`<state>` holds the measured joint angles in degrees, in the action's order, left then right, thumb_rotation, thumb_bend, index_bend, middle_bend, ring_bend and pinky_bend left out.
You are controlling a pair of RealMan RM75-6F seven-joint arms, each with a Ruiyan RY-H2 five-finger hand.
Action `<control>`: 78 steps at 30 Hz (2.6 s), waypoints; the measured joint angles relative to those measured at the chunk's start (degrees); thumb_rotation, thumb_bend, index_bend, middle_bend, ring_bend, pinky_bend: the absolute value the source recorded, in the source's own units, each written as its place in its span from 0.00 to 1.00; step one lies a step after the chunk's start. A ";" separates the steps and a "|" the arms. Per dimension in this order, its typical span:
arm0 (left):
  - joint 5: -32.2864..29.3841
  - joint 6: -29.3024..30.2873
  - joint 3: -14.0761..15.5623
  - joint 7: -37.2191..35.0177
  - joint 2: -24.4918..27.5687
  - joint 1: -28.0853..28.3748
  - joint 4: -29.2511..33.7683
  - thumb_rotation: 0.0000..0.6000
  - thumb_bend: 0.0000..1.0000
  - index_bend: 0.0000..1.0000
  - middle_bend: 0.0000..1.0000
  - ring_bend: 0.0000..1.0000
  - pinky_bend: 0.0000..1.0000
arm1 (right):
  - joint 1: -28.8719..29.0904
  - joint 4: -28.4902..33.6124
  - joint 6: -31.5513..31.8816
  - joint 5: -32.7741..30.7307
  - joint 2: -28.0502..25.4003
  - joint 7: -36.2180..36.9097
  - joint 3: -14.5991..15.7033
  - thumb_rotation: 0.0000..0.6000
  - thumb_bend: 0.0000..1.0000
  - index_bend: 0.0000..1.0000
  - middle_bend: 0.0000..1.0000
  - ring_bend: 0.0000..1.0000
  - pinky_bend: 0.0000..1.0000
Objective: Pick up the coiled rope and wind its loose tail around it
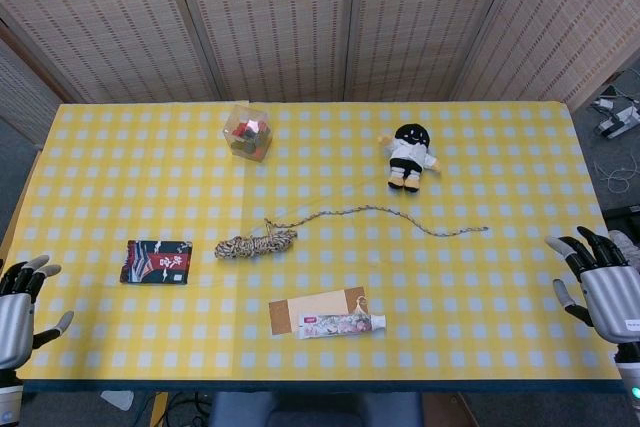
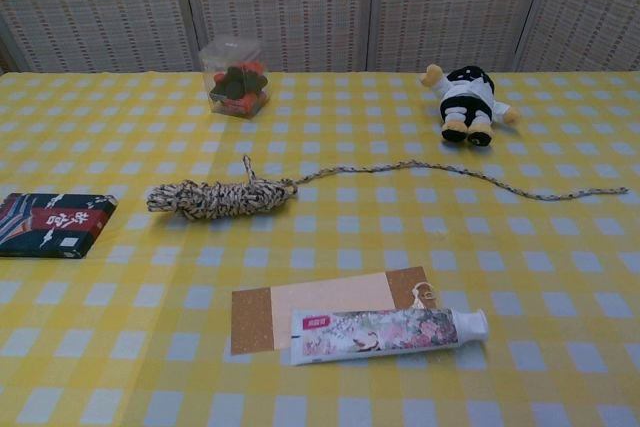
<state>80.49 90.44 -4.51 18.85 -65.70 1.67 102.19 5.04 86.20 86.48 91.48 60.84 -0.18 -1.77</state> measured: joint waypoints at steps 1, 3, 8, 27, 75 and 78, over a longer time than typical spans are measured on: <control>0.07 0.04 0.02 -0.02 -0.08 -0.02 -0.03 1.00 0.20 0.35 0.22 0.17 0.00 | 0.00 -0.02 -0.06 -0.02 0.01 -0.01 0.02 1.00 0.39 0.22 0.25 0.10 0.16; 0.04 -0.17 0.11 -0.32 -0.07 -0.03 0.08 1.00 0.20 0.35 0.22 0.17 0.00 | 0.01 -0.03 -0.10 -0.04 0.07 0.01 0.04 1.00 0.39 0.22 0.25 0.10 0.16; 0.28 -0.38 0.14 -0.45 0.14 0.12 0.42 1.00 0.20 0.35 0.22 0.17 0.00 | 0.02 0.14 0.21 0.07 -0.21 -0.27 -0.12 1.00 0.39 0.22 0.25 0.10 0.16; 0.58 -10.73 -3.77 -1.18 -1.67 9.80 -0.27 1.00 0.20 0.33 0.22 0.17 0.00 | 0.72 4.97 2.46 -0.34 -4.18 -5.77 -2.93 1.00 0.39 0.22 0.25 0.10 0.16; -23.73 -32.58 -7.61 15.08 -34.40 39.27 -27.29 0.79 0.20 0.40 0.28 0.25 0.00 | -0.89 5.23 2.78 -2.60 -5.29 -5.52 -2.83 1.00 0.39 0.22 0.25 0.10 0.16; -23.80 -32.53 -7.67 14.63 -35.91 39.73 -29.64 0.84 0.20 0.41 0.30 0.26 0.00 | -1.13 5.22 3.03 -2.63 -5.44 -5.38 -2.81 1.00 0.39 0.22 0.25 0.10 0.16</control>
<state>56.68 57.91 -12.18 33.48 -101.61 41.40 72.55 3.91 91.42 89.51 88.85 55.41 -5.56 -4.59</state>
